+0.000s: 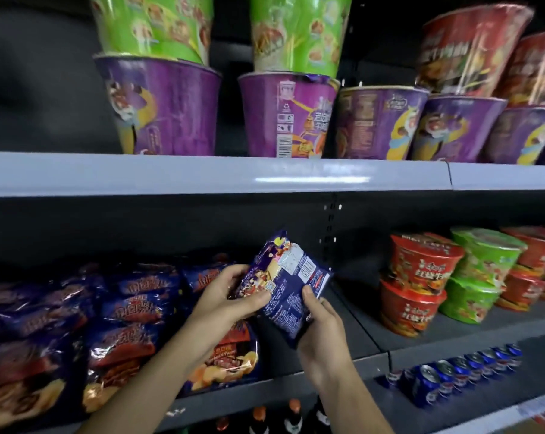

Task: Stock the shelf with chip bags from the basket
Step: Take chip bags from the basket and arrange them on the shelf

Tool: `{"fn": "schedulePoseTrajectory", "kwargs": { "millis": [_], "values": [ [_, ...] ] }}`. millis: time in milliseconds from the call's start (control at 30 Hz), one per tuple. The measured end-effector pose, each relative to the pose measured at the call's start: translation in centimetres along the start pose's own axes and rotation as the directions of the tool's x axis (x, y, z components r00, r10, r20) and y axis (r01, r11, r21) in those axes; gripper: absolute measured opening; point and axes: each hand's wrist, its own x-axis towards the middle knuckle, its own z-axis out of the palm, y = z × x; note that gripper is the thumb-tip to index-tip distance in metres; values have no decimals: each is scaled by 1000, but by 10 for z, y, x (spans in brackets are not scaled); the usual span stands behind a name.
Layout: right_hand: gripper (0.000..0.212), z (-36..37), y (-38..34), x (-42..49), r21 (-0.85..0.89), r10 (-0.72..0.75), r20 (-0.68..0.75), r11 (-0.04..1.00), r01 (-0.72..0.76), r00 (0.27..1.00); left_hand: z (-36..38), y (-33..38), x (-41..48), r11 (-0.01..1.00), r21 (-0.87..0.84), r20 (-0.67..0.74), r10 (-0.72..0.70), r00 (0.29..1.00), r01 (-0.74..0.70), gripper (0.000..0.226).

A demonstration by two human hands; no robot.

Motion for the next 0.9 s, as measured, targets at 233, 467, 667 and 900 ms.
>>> {"fn": "schedulePoseTrajectory", "kwargs": {
  "millis": [233,467,667,900],
  "values": [
    [45,17,11,4,12,56,73,998,-57,996,-9,4,-6,1000,19,-73,11,997,-10,54],
    [37,3,12,7,-75,62,99,996,-55,993,-22,11,-1,996,89,-171,4,985,12,57],
    [50,-14,-16,14,-327,-52,142,940,97,988,-30,25,2,988,155,-96,14,995,1,43],
    [28,-8,-22,13,-486,-79,181,859,159,980,-23,23,-1,986,165,-67,47,997,-35,43]
  ]
}}
